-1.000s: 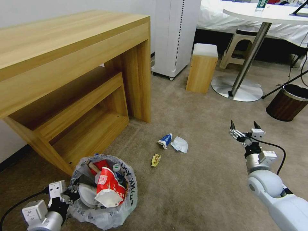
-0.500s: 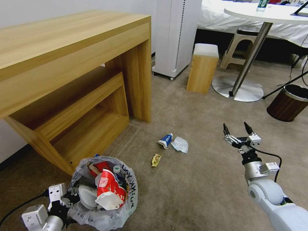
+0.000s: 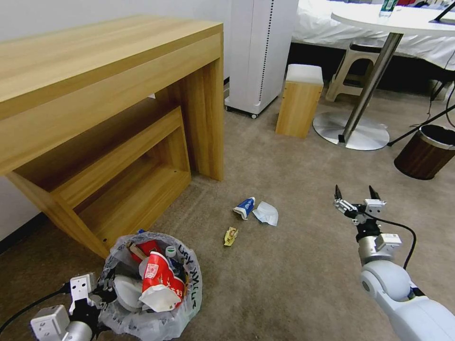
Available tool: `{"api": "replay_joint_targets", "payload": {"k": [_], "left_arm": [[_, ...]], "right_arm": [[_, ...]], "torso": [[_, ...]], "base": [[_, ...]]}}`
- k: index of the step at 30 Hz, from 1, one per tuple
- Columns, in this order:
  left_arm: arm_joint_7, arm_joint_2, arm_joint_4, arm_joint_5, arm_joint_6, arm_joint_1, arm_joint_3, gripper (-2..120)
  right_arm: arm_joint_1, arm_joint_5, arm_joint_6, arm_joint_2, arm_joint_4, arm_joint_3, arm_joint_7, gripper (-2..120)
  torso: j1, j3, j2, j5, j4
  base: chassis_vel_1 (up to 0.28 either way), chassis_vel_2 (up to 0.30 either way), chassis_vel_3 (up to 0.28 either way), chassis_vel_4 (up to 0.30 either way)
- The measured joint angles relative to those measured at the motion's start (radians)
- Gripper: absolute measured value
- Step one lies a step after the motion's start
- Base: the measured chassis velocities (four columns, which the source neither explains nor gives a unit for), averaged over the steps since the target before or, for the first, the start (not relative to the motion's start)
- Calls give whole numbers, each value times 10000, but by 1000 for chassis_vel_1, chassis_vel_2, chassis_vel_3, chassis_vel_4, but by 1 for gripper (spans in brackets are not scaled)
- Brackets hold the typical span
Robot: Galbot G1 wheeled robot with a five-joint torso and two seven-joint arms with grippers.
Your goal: Pick up the trash bin and place the garbage on the floor into it.
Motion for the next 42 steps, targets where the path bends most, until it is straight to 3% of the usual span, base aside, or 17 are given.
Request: {"api": "replay_joint_targets", "payload": {"k": [17,42], "left_arm": [[-40,-47,-24,-92,-11,53,-83,0],[-66,-161,137,-94,-49,75,-108,0]], "right_arm": [[58,-526,504,253,-253,38,247,100],[-80,-580,916,284,-462,81,-497,100]], "torso": [[0,0,0,0,0],[0,-1,0,-2,-2]], "base": [[0,0,0,0],[-36,29,25,-30]]}}
